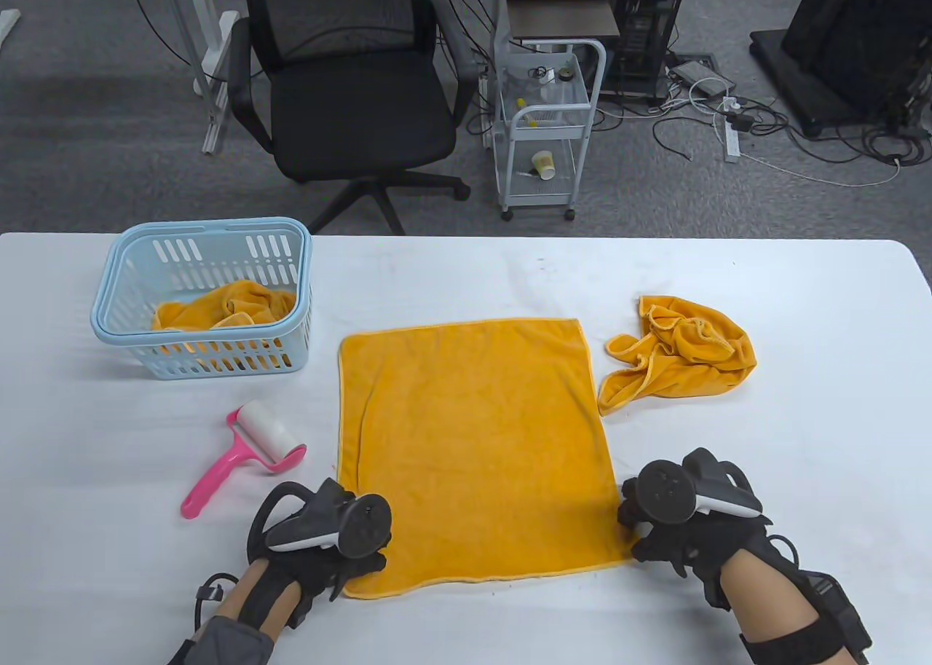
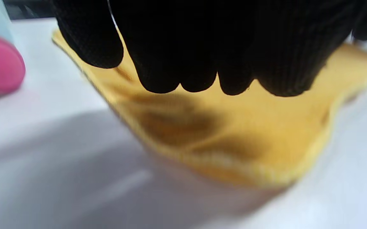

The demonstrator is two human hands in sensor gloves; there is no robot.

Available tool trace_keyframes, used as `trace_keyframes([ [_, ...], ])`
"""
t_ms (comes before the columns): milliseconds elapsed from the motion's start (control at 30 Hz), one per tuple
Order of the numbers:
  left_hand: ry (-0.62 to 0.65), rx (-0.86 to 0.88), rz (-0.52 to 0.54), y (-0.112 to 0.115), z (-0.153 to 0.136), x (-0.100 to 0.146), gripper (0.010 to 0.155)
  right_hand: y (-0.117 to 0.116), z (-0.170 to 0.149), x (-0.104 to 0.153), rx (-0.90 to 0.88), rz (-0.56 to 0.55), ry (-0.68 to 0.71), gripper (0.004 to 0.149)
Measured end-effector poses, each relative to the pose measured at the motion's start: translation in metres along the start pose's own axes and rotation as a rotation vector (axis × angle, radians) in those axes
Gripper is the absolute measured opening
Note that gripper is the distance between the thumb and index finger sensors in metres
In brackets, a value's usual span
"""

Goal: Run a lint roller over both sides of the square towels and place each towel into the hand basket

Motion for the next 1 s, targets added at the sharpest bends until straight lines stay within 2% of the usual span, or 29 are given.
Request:
trace_keyframes([
  [67,-0.003,-0.030,-0.055,0.007,0.001,-0.003,0.048,-0.003,0.006,-0.002,0.056,0.028,0.001,0.057],
  [100,0.005,-0.029,-0.053,0.008,0.003,-0.002,0.052,-0.005,0.008,-0.003,0.087,0.039,-0.006,0.058],
  [167,0.000,-0.069,-0.126,0.017,0.005,-0.002,0.060,-0.011,0.013,-0.007,0.156,0.069,-0.020,0.062],
  [267,-0.026,-0.198,-0.180,0.025,0.009,-0.004,0.068,-0.010,0.023,-0.011,0.235,0.052,-0.029,0.061],
  [400,-0.031,-0.248,-0.194,0.026,0.014,-0.004,0.066,-0.012,0.032,-0.013,0.330,0.030,-0.031,0.059],
  [533,-0.027,-0.251,-0.178,0.024,0.014,-0.002,0.052,-0.012,0.031,-0.013,0.314,0.009,-0.029,0.050],
  [700,-0.025,-0.237,-0.145,0.020,0.014,-0.003,0.039,-0.013,0.029,-0.014,0.286,0.004,-0.024,0.042],
  [800,-0.015,-0.185,-0.121,0.015,0.010,0.000,0.036,-0.012,0.019,-0.013,0.183,0.011,-0.022,0.039],
  [900,-0.031,-0.124,-0.021,-0.005,0.002,0.010,0.036,-0.003,0.002,-0.007,0.002,-0.032,-0.009,0.040],
  [967,-0.057,-0.098,0.094,-0.029,-0.004,0.024,0.036,0.010,-0.008,0.001,-0.107,-0.106,-0.004,0.039],
  [1000,-0.074,-0.062,0.161,-0.044,-0.008,0.035,0.036,0.021,-0.015,0.009,-0.150,-0.181,-0.008,0.039],
])
Point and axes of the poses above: the tracker on the back of each hand, its own z axis roughly to the thumb side, its own x axis roughly from the fingertips to the wrist, y = z × x, the point moved 3 cm from there along -x, roughly from the wrist to the fingertips, and after that the axes turned 7 degrees about x, right-handed, at the moved point
